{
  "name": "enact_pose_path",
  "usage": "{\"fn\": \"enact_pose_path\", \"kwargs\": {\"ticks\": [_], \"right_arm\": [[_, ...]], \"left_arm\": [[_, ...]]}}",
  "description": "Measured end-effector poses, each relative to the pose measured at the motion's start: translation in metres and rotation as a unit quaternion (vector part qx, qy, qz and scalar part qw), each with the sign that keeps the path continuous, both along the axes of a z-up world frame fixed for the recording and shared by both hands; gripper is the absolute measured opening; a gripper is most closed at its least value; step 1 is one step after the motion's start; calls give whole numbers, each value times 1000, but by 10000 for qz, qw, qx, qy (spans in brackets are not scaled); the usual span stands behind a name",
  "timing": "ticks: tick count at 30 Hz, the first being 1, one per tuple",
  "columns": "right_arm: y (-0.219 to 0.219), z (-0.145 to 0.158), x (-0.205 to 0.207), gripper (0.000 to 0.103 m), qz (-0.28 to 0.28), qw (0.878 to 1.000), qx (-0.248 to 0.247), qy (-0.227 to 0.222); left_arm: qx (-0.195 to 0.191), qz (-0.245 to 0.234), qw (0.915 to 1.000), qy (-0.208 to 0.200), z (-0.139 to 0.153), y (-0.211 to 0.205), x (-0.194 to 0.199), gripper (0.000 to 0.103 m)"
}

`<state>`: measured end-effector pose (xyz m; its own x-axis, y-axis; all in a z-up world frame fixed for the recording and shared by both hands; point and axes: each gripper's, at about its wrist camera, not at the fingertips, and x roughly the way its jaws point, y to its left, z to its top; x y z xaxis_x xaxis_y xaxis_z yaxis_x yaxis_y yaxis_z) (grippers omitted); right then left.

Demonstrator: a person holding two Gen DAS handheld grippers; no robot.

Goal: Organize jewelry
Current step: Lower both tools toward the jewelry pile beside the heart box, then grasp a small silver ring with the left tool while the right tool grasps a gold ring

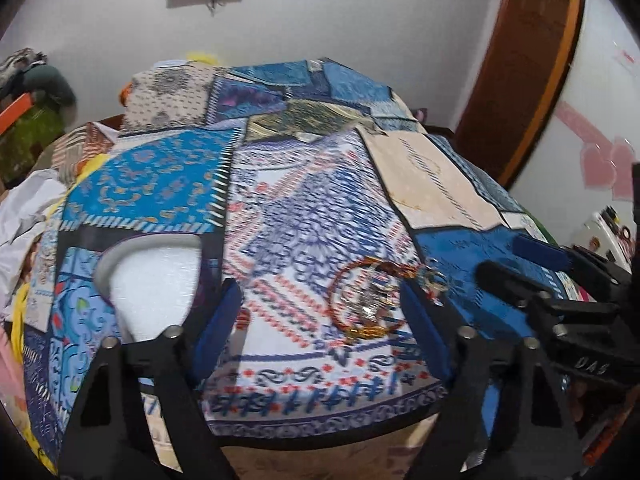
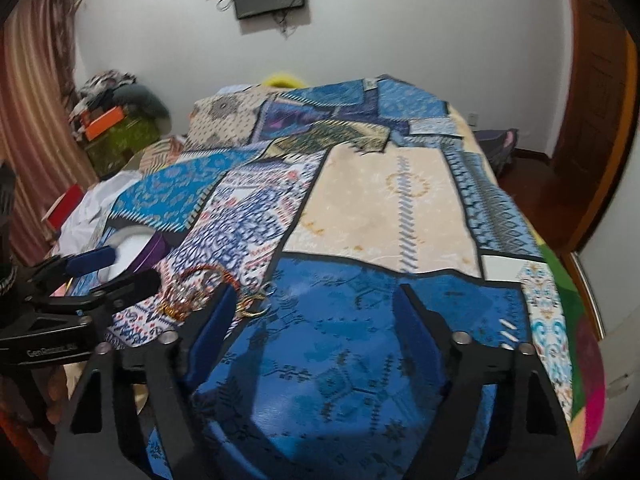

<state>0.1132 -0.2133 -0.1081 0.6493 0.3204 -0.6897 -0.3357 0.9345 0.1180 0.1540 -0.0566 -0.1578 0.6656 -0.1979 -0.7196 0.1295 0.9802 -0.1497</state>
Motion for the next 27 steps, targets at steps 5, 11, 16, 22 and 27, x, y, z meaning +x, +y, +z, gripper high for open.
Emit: {"fn": "enact_pose_path", "kwargs": {"ticks": [5,11,16,22,27], "right_arm": [[11,-6,4,56,299,9995,9,135],[21,-13,9,40,490,9984,48,266],[25,-21,14,34,529,9979,81,368],[25,-23,14,31,581,9975,116,374],[27,-25,15,23,618,9973,118,386]], "left_arm": [[3,-376,9991,201,-10,-14,2,41],[-194,-474,9983,291,-15,-14,2,29],[-215,-438,9984,274,-13,-14,0,24],[-232,-494,9984,142,-3,-14,-3,24],[-193,-492,9985,129,-4,-15,-4,24]]}}
